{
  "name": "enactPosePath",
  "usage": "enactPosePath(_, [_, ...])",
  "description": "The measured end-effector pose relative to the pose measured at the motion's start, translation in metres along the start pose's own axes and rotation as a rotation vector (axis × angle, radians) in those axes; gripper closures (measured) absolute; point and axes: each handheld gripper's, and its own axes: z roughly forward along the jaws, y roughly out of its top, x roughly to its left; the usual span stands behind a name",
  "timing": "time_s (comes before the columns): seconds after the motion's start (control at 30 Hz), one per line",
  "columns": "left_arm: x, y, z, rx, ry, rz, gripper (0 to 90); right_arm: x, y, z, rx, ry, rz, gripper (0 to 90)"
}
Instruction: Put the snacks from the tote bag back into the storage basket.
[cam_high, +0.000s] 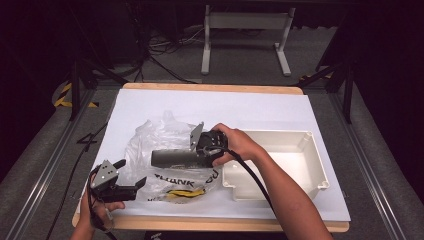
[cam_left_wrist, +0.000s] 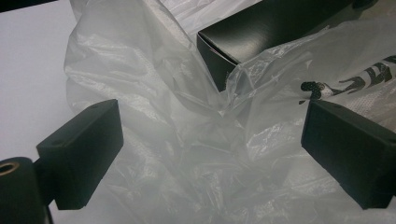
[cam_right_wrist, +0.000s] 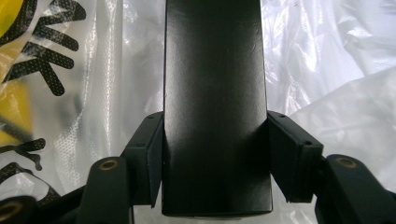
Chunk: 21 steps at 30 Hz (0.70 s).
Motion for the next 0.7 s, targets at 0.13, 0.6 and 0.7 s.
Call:
enactPosePath(0.13, [0.0, 0.0, 0.0, 0.002, 0.001, -0.001, 6.5, 0.0, -0.001, -0.006, -0.007, -0.025, 0.008, 43.2])
enactPosePath(0.6, [0.0, 0.0, 0.0, 0.0, 0.0, 0.0, 6.5, 0.0, 0.002, -0.029, -0.056, -0.068, 0.003, 43.2])
enactPosePath(0.7, [0.0, 0.0, 0.0, -0.001, -0.002, 0.0, 6.5, 0.001, 0.001, -0.033, -0.068, -0.07, -0.001, 43.2])
